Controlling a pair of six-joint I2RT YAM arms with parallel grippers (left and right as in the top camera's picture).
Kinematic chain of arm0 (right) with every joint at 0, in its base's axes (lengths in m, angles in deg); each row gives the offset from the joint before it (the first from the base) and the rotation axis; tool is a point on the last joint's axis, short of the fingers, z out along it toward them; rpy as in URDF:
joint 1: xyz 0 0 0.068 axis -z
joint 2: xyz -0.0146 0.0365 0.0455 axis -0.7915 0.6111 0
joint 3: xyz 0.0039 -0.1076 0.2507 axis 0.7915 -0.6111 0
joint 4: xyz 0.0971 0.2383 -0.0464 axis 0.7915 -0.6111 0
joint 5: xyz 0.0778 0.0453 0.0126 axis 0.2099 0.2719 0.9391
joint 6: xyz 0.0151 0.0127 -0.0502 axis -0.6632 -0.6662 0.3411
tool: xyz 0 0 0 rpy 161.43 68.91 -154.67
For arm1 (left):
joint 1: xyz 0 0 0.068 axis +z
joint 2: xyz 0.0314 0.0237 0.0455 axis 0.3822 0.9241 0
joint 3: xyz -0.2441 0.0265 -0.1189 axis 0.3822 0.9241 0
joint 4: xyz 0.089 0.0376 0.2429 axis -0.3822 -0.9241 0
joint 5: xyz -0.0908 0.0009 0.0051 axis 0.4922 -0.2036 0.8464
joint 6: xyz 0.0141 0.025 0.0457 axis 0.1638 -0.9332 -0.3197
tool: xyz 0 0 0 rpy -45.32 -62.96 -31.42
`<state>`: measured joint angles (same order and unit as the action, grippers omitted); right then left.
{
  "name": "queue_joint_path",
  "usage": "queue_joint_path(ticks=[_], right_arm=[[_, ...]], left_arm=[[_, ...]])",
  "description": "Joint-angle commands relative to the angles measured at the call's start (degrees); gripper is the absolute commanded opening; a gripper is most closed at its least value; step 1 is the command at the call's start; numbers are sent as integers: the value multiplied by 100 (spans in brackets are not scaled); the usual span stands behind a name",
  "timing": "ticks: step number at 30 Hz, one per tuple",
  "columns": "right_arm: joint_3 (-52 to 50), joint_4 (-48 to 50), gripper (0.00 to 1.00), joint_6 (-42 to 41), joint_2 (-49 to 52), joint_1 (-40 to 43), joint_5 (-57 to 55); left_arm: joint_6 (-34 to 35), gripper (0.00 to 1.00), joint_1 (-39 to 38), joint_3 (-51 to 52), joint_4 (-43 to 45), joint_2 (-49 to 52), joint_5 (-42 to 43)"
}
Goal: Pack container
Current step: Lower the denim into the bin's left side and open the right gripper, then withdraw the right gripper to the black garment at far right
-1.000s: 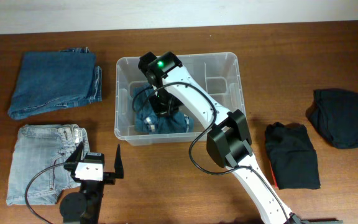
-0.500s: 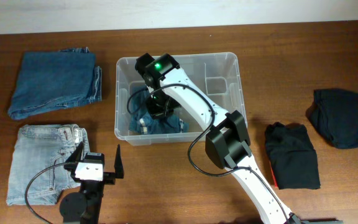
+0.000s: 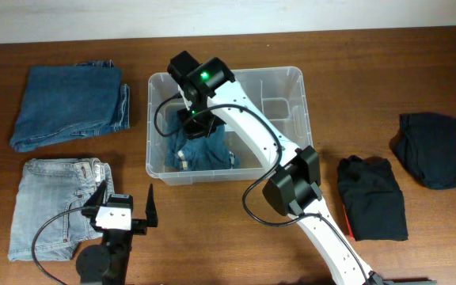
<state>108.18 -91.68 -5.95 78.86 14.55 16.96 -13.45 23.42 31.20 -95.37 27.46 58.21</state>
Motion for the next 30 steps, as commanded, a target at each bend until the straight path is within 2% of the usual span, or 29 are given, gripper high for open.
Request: queue_joint_path(ticks=[1,8,12,21,23,24,25,27,28,29,30], right_arm=[[-490,269,5,-4,-201,-201,-7],[-966,772,5,-7,-201,-527,52],[-960,765,5,-7,-203,-588,-485],[632,-444,6,-2,-706,-173,-1110],[1231,-938,15,-4,-942,0,-1526],[1475,-994,29,131,-1178,160,-1580],[1478,-992,38,129,-1381,262,-1593],[1475,-994,40,129,-1851,579,-1602],[1475,-994,45,129,-2072,743,-1602],[1460,-994,55,131,-2247,879,-1602],[1414,-994,69,153,-2465,1036,-1587]], left_arm=[[-94,99,28,37,4,-35,-39],[-94,99,28,37,7,-35,-39],[-94,99,28,37,4,-35,-39],[-94,99,28,37,4,-35,-39],[-94,99,28,37,4,-35,-39],[-94,99,28,37,4,-35,-39],[-94,99,28,37,4,-35,-39],[-94,99,28,37,4,-35,-39],[-94,99,28,37,4,-35,-39],[-94,99,28,37,4,-35,-39],[-94,99,28,37,4,-35,-39]])
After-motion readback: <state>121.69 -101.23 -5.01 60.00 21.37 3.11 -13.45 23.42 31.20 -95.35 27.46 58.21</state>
